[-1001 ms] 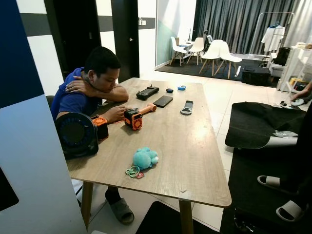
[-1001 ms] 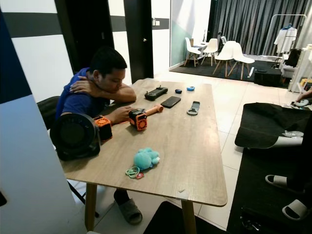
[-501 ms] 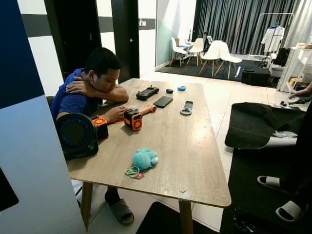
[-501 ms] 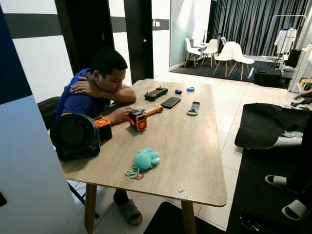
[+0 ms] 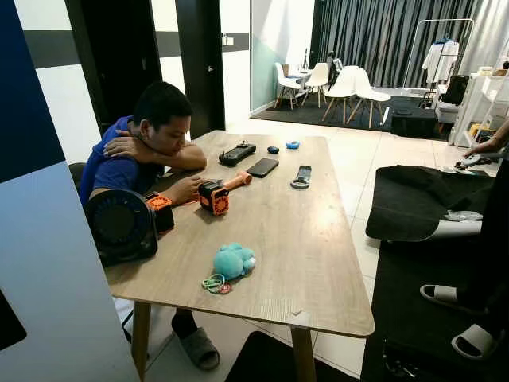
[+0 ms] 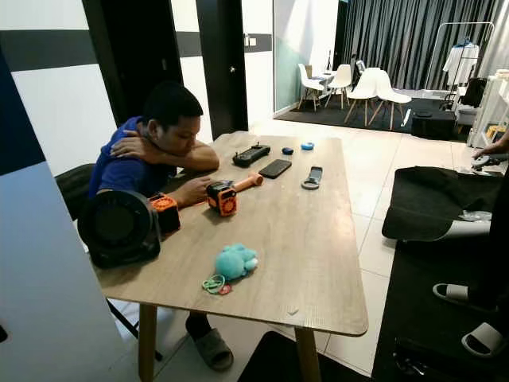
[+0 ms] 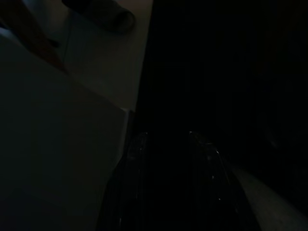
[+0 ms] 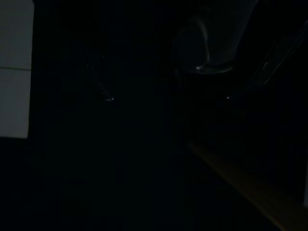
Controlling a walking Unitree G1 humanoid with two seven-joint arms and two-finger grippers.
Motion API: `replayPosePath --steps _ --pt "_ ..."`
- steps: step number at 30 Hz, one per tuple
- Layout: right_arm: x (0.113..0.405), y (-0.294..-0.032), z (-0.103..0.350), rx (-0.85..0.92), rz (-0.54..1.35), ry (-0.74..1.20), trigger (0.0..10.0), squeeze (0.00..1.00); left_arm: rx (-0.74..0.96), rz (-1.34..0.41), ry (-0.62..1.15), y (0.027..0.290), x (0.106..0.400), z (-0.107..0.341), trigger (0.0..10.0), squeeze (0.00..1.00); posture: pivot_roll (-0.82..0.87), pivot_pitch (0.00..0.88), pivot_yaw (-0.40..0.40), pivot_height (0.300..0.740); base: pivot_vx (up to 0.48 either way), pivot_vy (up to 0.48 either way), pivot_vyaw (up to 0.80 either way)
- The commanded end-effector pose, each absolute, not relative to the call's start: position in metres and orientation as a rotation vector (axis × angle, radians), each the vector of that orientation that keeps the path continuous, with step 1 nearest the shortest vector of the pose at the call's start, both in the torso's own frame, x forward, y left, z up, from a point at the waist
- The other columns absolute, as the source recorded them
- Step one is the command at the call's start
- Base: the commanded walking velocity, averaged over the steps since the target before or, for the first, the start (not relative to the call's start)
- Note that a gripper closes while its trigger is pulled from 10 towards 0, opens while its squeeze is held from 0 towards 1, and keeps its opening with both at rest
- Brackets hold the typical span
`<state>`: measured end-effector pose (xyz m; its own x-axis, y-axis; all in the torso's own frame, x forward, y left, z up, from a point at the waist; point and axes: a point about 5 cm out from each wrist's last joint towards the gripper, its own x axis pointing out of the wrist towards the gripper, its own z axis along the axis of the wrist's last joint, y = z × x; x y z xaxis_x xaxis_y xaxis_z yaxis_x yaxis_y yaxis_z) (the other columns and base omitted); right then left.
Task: Hang keys on a hook
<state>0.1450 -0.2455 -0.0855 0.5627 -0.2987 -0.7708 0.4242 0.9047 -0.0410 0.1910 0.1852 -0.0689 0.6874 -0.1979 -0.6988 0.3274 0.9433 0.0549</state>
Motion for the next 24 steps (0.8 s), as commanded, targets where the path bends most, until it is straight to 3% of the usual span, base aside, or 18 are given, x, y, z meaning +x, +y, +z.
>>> replayPosePath --steps 1,7,15,24 --pt "0.143 -0.238 -0.089 0.154 -0.397 0.907 10.0 0.00 0.193 -0.280 0.766 0.192 0.190 -0.069 10.0 0.00 0.08 0.014 0.039 0.740 0.000 0.000 0.00" --pt "0.146 -0.225 -0.091 0.155 -0.359 0.920 10.0 0.00 0.201 -0.301 0.779 0.193 0.187 -0.070 10.0 0.00 0.07 0.022 0.043 0.740 0.000 0.000 0.00" --pt "0.144 -0.222 -0.093 0.151 -0.341 0.928 10.0 0.00 0.240 -0.330 0.759 0.190 0.189 -0.069 10.0 0.00 0.07 0.024 0.043 0.740 0.000 -0.480 0.00" --pt "0.135 -0.233 -0.093 0.139 -0.366 0.940 10.0 0.00 0.220 -0.308 0.783 0.194 0.188 -0.070 10.0 0.00 0.07 0.030 0.043 0.740 0.000 0.000 0.00"
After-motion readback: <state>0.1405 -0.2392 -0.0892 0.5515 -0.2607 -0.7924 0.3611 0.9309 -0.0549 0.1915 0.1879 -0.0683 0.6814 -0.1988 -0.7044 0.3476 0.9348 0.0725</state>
